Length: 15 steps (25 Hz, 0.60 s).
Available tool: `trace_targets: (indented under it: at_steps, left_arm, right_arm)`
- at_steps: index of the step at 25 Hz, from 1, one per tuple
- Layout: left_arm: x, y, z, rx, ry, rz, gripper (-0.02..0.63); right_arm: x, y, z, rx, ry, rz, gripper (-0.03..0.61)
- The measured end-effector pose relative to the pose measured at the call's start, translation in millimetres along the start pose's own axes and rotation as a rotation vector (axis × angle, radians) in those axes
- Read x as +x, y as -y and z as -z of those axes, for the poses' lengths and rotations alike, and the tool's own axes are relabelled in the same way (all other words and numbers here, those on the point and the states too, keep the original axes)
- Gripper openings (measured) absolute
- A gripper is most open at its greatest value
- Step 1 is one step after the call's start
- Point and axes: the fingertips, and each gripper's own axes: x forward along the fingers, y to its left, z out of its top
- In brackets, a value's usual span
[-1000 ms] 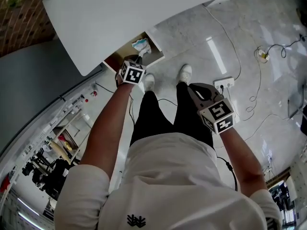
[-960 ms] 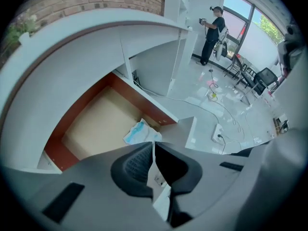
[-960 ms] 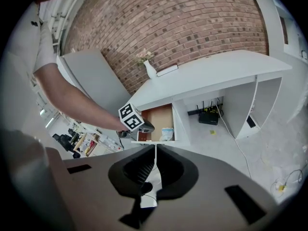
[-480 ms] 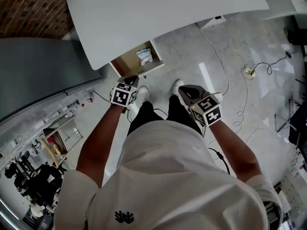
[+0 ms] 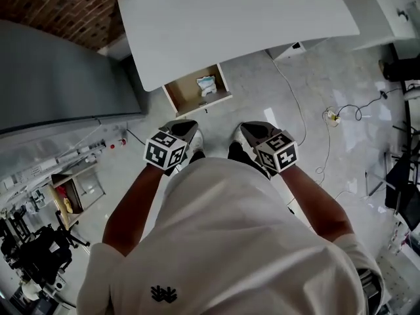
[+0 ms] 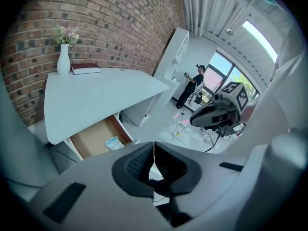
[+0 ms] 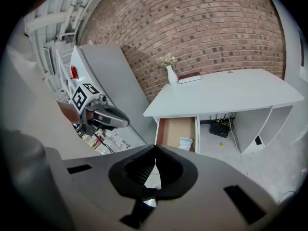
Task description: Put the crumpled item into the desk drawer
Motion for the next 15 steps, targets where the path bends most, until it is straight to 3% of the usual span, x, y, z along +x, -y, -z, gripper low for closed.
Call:
trace_targets:
  at_steps: [6, 15]
  left_arm:
    - [-48.3, 3.3, -4.3, 0.018, 0.053, 0.029, 0.026]
    - [-80.6, -9.7, 2.5, 0.083, 0.073, 0.074, 0.026]
  right_arm:
    - [11.9, -31.5, -20.8, -0.023, 0.027, 0.03, 0.029]
    - [25.4, -67.3, -34.3, -0.026, 0.061, 0.083, 0.029]
